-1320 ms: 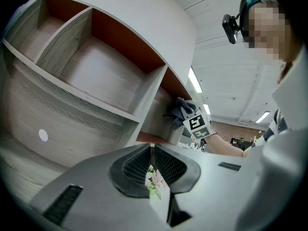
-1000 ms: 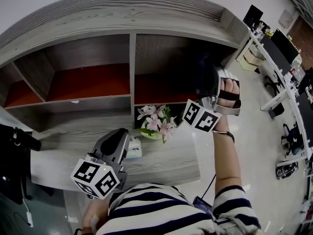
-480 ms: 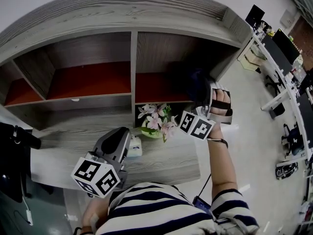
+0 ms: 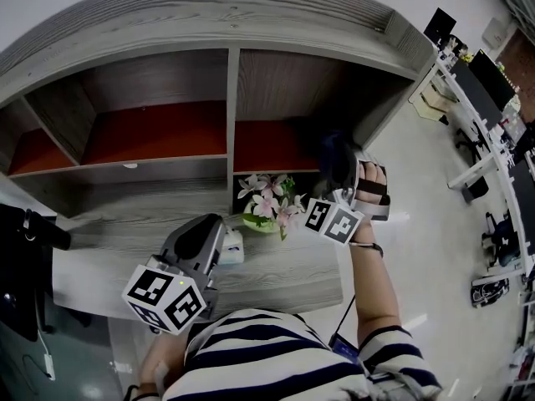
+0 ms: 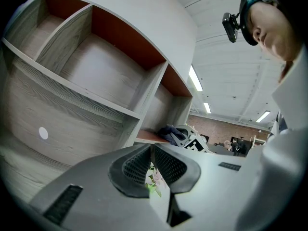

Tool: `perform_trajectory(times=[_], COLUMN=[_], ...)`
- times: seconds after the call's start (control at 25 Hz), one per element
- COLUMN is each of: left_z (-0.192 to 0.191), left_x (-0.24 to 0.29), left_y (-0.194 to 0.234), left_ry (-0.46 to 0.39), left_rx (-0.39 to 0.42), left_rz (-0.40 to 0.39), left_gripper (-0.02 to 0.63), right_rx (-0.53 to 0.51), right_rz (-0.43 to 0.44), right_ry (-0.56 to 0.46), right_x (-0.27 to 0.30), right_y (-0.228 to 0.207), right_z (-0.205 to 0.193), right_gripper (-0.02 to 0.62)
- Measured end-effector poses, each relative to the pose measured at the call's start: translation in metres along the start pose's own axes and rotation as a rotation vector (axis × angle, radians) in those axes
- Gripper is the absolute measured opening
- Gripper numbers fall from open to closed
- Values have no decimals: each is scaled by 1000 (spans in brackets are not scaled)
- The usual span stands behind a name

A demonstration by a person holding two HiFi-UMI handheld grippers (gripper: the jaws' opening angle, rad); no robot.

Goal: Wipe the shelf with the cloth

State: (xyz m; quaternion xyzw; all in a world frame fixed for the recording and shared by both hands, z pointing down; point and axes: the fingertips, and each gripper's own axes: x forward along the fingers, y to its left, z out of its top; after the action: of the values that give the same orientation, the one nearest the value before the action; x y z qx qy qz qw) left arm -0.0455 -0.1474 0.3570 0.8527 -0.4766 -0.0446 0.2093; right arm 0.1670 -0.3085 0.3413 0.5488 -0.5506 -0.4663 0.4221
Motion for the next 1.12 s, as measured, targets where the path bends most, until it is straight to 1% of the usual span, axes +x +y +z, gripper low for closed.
perform_trajectory(times=[0.16,0.24,0.36,0.52,0.68,0.8,0.88,1.0,1.12], left_z=[0,0,-1,-2,-4,-6,-7,-5,-4], left_x=[0,0,-1,-3,-4,-4,-5,-6,-6], left_y=[0,0,-1,0,-1,-2,-2,-1,0], left_ry=[0,-1,-2,-4,-4,-1,-2,-9,-13], left_rx=[0,-1,-5,-13,-19,-22,-24,-23,-28], left_rz=[1,1,3,9,7,5,6,8,11], left_gripper=[38,38,38,38,38,38,38,38,38], right_rx=[43,99,234,463,678,827,912,1020,1115], right_rz=[8,17,53,121,170,207,212,213,243], right_ry=[3,5,9,23,21,-5,-35,-87,-132], right_x=[-2,-3,-7,-13,-25,-36,-44,-55,-66], right_y=[5,5,6,5,4,2,-2,-7,-13], right_z=[0,-1,0,0,4,12,17,21,29], right_gripper=[81,81,81,81,81,81,81,81,81])
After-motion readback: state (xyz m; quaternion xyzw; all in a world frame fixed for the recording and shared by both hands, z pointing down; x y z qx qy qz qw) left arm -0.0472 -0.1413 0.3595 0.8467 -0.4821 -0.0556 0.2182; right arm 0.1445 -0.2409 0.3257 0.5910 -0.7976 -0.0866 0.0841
